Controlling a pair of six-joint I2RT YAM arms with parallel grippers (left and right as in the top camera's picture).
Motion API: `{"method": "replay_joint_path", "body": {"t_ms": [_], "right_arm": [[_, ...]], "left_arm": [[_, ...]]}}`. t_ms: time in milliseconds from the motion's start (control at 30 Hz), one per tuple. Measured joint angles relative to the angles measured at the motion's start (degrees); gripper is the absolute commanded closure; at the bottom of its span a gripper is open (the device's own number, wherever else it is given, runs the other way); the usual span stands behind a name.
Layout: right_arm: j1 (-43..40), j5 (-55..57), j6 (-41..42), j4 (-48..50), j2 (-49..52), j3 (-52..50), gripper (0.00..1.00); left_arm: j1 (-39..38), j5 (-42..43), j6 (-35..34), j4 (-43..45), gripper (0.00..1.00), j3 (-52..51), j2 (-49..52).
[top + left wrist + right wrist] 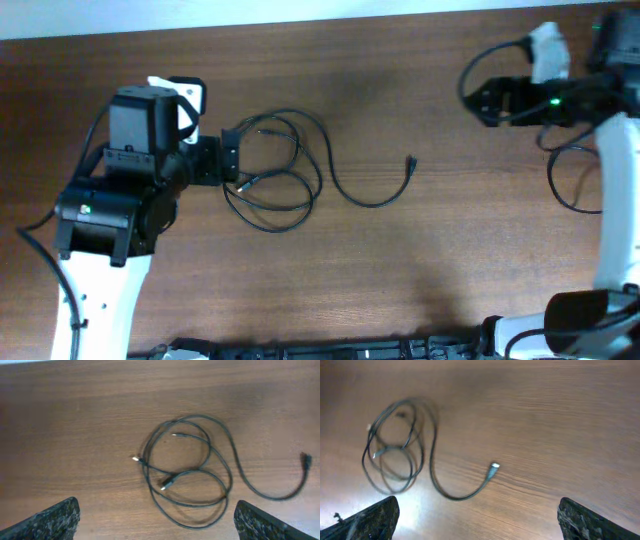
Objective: Untangle cables
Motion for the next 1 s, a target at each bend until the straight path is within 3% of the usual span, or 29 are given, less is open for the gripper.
{"method": "replay_joint_path", "body": {"t_ms": [267, 467, 800, 1000], "right_arm": [[17.09, -0.09, -4.02, 0.07, 6.8, 0.0, 0.01], [28.94, -0.09, -4.22, 2.32, 12.41, 0.0, 0.01], [49.44, -0.11, -4.42, 14.36, 22.32, 0.0, 0.01], [56.61, -0.09, -4.44, 18.4, 27.28, 0.0, 0.0]], "left_arm": [[10.21, -0.22, -0.13, 0.02, 0.01, 0.0, 0.0], [13.53, -0.2, 4.74, -0.55, 0.01, -0.02, 1.79], [20.61, -0.22, 5.22, -2.56, 0.01, -0.02, 5.55], [21.35, -0.2, 5.22, -5.25, 0.01, -0.02, 5.55]]}}
